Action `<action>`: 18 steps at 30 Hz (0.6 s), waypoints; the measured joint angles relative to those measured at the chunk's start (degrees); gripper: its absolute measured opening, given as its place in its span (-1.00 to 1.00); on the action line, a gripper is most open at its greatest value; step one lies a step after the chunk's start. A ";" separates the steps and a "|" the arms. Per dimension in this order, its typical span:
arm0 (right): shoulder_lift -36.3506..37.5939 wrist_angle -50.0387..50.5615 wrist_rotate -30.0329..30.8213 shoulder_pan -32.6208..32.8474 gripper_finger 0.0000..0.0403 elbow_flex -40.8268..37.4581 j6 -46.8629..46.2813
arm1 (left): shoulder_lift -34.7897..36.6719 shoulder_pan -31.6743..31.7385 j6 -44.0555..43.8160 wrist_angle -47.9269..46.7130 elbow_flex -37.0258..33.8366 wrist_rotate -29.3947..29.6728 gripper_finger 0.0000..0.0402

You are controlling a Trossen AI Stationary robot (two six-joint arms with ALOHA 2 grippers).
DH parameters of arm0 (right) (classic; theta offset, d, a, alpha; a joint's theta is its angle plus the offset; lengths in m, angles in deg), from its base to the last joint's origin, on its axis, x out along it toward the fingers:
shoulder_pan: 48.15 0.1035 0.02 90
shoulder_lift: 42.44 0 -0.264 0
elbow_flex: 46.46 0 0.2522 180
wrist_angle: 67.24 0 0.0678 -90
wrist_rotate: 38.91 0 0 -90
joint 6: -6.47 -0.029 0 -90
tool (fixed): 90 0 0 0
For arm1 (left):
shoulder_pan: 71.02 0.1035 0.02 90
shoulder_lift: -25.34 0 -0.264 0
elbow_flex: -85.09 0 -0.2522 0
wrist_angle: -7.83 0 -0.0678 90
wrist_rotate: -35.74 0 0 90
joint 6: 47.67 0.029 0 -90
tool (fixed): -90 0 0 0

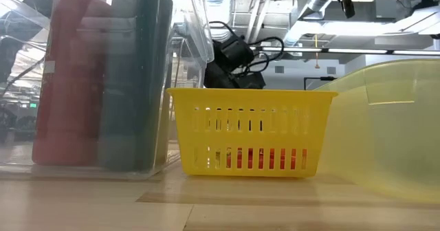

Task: Pick & Place Paint Supplies
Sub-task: Put the yellow scissors into the left yellow bin

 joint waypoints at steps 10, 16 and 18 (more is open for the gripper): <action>0.00 0.02 0.00 0.79 -0.96 0.00 -0.60 | -0.48 0.00 -0.11 2.86 0.02 1.09 -0.32; 0.00 0.02 0.00 1.14 -0.96 0.00 -0.43 | -0.64 0.72 -0.04 3.09 0.02 1.14 -0.32; 0.00 0.03 0.00 1.14 -0.96 0.00 -0.41 | -0.70 1.06 0.22 3.12 0.02 1.16 -0.32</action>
